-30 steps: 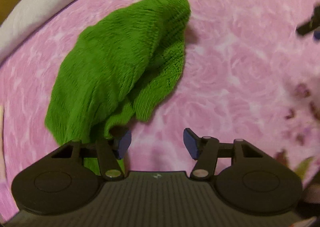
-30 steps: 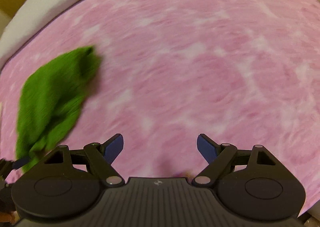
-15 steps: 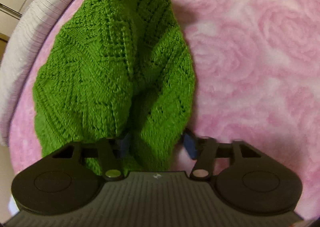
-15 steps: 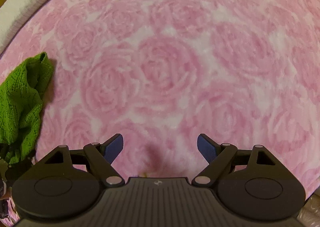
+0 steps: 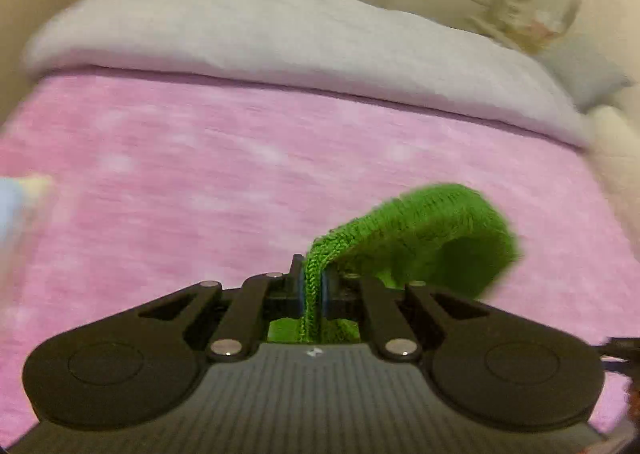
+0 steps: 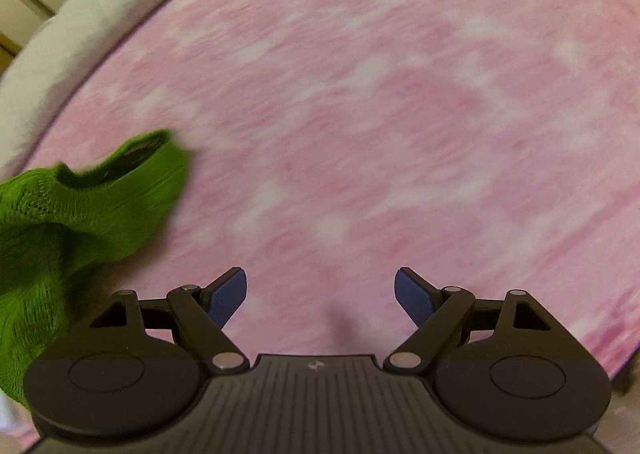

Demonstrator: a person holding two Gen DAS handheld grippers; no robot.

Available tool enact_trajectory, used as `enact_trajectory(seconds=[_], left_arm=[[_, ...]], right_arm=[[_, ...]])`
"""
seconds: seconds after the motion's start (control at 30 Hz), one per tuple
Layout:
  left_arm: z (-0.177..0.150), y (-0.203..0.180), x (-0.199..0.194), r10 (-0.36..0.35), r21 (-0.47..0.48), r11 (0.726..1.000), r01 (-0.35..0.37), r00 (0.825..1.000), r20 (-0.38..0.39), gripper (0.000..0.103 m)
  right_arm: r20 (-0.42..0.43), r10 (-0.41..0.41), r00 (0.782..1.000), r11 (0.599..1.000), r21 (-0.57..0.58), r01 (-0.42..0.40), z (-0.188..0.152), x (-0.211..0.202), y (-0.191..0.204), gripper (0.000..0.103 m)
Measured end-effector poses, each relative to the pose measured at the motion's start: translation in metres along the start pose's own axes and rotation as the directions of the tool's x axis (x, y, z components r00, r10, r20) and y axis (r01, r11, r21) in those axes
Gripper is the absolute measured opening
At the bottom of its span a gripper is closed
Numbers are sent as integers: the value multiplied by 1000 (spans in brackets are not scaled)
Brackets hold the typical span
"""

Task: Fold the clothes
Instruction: 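Grasp the sweater edge with the left gripper and lift it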

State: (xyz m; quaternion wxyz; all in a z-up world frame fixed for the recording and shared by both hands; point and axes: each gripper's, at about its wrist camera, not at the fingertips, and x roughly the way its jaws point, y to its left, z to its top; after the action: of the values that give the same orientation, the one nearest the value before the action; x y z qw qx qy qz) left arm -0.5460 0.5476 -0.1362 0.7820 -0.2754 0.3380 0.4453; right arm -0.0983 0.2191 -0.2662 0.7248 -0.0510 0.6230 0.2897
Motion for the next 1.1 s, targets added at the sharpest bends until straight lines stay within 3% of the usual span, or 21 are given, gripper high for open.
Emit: enact_trajectory(seconds=[0.17,0.27,0.4,0.47,0.67,0.8,0.97,1.1], left_arm=[[5,91,4,166,-27,986,-166,986,-23,5],[-9,135,23,158,-91,982,-167,982,-106,5],[-40,158,50,107,-94,987,-128,973,-203,6],[-50,162,64,115,-61,989,-132,967,-229,9],[-60,150,82,132,157,983,-97,963,-236,16],[-66,141,94,145,298,952,-70,960,-238,24],[-74,131,109,160,464,885,-33,958,-238,38],[-69,138,134,139,496,868,-8,964,-229,44]], right_arm=[[-85,111,990,992,-50,-115,-45,32,88,84],[-137,142,980,986,-70,-153,-68,48,123,84],[-207,161,965,981,-75,-179,-91,66,151,84],[-238,173,956,980,-58,-191,-104,73,158,84],[-312,190,931,979,-6,-202,-142,96,170,82],[-331,188,925,980,-2,-200,-159,107,178,82],[-315,157,936,987,15,-161,-157,111,172,82],[-293,126,948,992,33,-122,-151,109,159,82]])
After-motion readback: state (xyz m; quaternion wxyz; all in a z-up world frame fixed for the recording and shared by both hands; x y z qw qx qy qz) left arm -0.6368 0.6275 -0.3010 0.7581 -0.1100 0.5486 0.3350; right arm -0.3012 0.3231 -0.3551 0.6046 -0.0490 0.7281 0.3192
